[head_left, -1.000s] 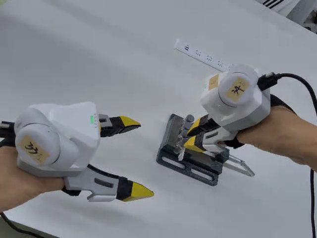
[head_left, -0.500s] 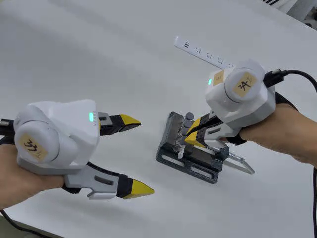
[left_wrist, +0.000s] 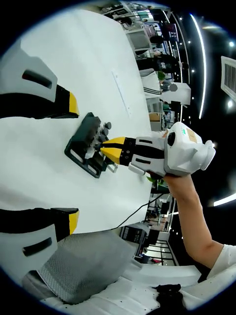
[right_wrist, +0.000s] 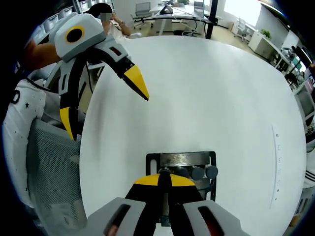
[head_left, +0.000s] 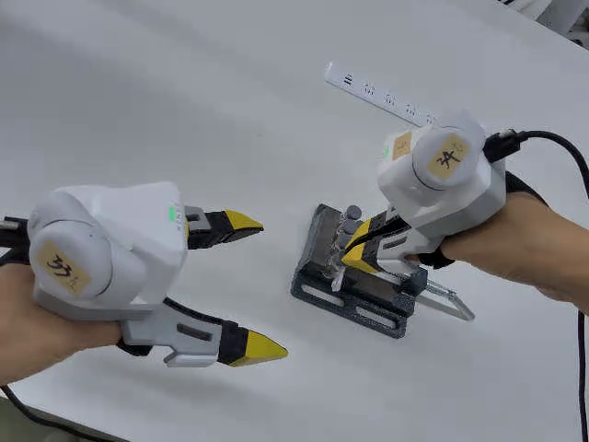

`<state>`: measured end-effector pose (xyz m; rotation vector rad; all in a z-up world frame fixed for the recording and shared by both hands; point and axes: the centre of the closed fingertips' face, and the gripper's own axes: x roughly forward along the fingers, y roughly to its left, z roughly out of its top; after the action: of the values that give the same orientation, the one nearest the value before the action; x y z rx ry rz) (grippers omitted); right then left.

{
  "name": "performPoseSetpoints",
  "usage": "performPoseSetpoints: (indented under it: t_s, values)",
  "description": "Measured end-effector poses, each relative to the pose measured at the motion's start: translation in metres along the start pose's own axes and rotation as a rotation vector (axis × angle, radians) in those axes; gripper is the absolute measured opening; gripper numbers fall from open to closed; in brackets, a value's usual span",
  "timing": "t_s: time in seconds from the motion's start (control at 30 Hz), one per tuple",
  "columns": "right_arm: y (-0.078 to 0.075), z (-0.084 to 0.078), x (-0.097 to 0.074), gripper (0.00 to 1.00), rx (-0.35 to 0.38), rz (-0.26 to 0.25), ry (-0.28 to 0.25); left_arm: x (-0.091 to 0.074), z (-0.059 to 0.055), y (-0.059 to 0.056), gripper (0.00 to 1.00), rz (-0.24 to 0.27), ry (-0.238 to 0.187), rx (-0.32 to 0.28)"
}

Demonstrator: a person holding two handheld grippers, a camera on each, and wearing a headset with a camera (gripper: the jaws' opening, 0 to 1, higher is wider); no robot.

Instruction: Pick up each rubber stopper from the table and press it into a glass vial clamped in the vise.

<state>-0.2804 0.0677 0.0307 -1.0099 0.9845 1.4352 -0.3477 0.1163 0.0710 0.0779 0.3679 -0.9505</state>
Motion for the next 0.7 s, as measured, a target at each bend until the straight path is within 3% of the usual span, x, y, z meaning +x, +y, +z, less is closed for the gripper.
performPoseSetpoints:
  t_s: [0.7]
  values:
    - [-0.0008,0.0008,0.0028,0.00,0.004,0.031,0.070,0.0015,-0.0028,0.0012,0.73,-0.005,0.002,0.000]
